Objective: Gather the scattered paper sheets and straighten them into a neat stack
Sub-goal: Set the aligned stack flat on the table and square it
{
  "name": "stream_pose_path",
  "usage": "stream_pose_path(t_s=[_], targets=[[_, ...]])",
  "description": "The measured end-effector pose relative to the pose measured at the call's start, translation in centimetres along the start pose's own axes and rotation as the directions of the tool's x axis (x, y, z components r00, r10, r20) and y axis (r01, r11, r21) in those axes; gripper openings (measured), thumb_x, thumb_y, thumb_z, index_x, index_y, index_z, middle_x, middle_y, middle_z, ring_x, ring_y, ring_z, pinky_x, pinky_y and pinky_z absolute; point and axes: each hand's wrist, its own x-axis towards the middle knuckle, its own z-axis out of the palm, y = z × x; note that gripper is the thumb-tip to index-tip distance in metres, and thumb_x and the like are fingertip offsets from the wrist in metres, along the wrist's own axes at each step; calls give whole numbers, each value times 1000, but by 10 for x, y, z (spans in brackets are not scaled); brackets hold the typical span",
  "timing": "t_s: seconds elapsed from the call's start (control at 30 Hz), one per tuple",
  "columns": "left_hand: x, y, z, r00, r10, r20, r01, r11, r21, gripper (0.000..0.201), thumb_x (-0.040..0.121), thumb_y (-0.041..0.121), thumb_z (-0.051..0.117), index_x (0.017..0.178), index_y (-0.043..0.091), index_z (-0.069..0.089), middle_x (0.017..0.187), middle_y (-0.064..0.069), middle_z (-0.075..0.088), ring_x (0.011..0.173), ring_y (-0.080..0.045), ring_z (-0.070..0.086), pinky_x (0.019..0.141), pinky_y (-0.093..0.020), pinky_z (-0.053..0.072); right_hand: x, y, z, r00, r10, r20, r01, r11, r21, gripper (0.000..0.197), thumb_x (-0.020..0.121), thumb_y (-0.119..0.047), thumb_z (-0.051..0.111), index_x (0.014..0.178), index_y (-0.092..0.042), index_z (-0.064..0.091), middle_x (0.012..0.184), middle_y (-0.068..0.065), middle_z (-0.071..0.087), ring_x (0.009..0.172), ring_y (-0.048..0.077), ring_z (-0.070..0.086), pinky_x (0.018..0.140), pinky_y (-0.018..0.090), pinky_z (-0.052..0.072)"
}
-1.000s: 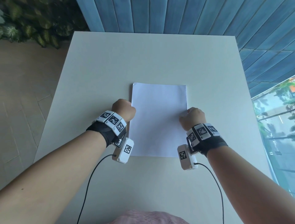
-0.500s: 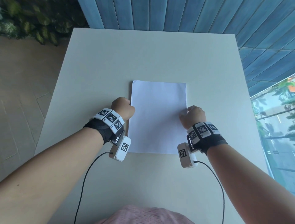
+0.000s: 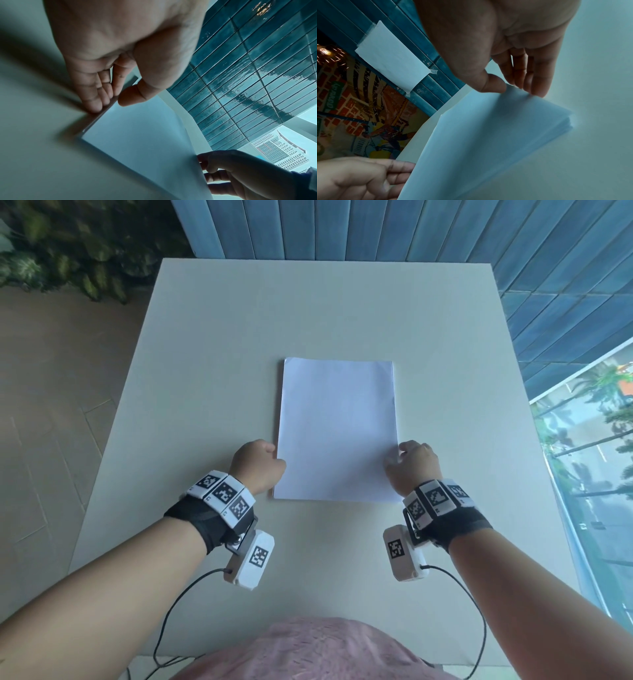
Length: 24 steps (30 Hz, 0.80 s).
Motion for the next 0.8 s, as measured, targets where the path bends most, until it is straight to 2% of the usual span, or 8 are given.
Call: stream_pose_path(t_s=[0.07,0.23,0.4,0.47,0.53,0.6,0.7,0.8], targets=[[-2,-1,3,1000,3,10,-3,1000,-7,19,69,11,50,69,30,46,86,-4,48,76,-20,44,76,-28,37,-5,-1,2,1000,-9,-8,9,1000,6,36,90,-21,50,122,-5,56,125,15,52,101,29,58,75,24,35],[-6,1,5,1000,14,-13,-15,999,-33,39,74,5,51,62,33,26,90,-1,41,80,-18,37,76,-28,31,-9,-5,4,1000,-4,13,4,1000,-23,28,88,-13,46,109,-3,62,121,17,52,80,26,48,74,25,35],[-11,2,1,999,41,22,-40,998,-46,35,68,10,54,63,32,28,90,-1,43,81,-18,38,76,-29,34,-11,-4,1,999,-35,29,37,998,-43,29,87,-9,48,108,3,63,116,22,57,100,30,54,81,31,42],[-14,2,-1,998,53,36,-52,998,-42,36,65,10,58,62,32,31,89,-1,45,81,-19,39,75,-31,37,-10,0,1,999,-31,19,32,999,-16,31,87,-15,49,111,-1,62,116,19,58,89,24,51,77,28,40],[-19,-3,-1,997,52,49,-50,998,-35,35,70,5,64,64,30,40,85,-1,54,81,-24,51,81,-36,49,-12,5,1,999,-27,17,27,1000,-7,34,87,-22,51,113,-4,60,118,15,56,81,20,45,73,23,35],[-24,-8,-1,997,53,60,-52,998,-21,33,70,3,65,68,30,47,79,5,59,85,-28,62,87,-38,53,-18,9,1,999,-34,30,34,999,-15,35,84,-22,55,114,-4,58,119,13,53,80,19,45,73,22,34],[-30,-14,1,996,65,60,-62,997,-42,30,68,3,65,90,25,60,82,14,61,92,-27,69,85,-39,55,-27,13,2,998,-54,39,54,998,-11,40,83,-21,58,119,-6,56,122,11,50,81,18,46,74,21,35],[-31,-15,2,996,69,61,-64,995,-77,37,63,8,64,99,19,62,88,9,68,92,-26,70,84,-40,57,-28,13,4,997,-76,24,76,997,8,35,82,-19,58,116,-10,58,122,11,51,79,17,46,74,20,34]])
